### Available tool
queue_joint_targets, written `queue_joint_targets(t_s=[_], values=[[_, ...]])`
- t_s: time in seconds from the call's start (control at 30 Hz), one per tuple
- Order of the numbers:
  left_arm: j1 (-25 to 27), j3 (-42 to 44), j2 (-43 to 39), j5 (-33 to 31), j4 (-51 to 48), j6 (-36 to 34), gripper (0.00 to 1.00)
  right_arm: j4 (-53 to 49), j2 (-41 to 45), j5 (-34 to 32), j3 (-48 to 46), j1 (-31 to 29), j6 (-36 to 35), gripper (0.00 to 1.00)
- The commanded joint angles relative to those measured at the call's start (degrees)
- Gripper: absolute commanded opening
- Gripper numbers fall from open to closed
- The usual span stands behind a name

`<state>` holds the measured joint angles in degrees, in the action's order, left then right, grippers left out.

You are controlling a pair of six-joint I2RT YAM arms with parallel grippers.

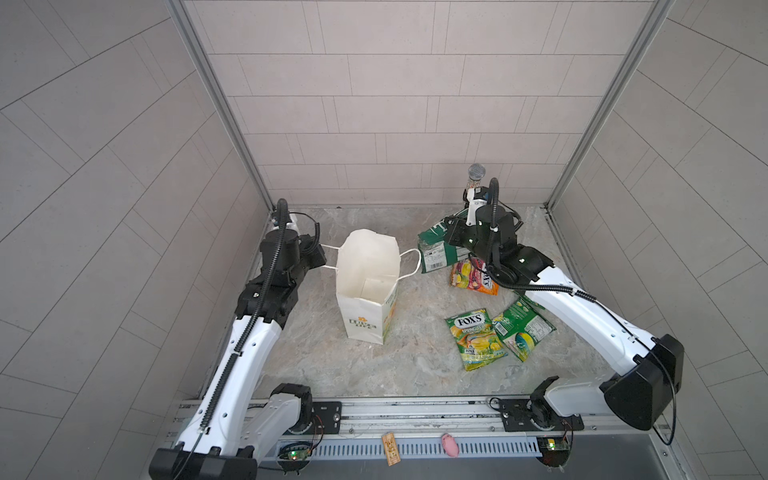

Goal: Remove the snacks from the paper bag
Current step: 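Lower the crisps bag beside the paper bag with the right while the left draws back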

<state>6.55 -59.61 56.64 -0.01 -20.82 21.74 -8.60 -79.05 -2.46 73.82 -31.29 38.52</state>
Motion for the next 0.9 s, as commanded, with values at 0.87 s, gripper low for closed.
queue_joint_targets(t_s=[0.87], values=[[-6.55, -0.22, 2.59, 9.62, 8.09, -0.38, 0.0, 25.85, -15.95, 2.11, -11.42, -2.23, 4.37, 0.0]])
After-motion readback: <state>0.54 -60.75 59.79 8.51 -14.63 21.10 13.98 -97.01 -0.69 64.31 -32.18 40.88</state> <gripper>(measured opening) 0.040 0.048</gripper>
